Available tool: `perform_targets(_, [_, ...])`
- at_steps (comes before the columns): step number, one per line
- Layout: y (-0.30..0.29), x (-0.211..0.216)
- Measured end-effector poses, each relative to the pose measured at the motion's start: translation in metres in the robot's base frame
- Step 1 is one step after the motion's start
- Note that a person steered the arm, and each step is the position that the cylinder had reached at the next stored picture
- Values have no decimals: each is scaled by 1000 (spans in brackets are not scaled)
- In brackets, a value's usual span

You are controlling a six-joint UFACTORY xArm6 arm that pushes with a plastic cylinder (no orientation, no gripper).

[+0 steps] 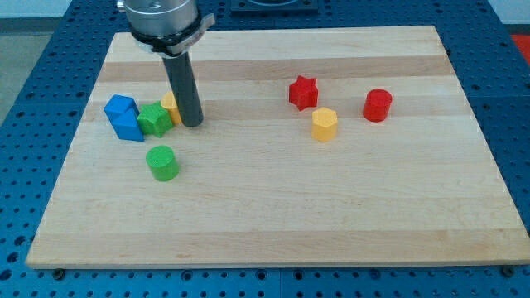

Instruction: Move green circle towards green star

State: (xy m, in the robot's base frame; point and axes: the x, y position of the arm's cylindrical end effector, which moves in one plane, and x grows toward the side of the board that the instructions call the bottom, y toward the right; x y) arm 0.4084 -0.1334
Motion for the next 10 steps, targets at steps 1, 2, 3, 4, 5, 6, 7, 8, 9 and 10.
perform_targets(1, [12,0])
perform_targets(2, [52,41])
perform_targets(3, [56,95])
perform_targets(4, [43,122])
perform_targets(5, [14,138])
perform_targets(6, [8,130])
perform_targets(7, [-18,88])
perform_targets(8, [-25,73])
perform_targets(9, [-27,73])
perform_targets(10, [-28,67])
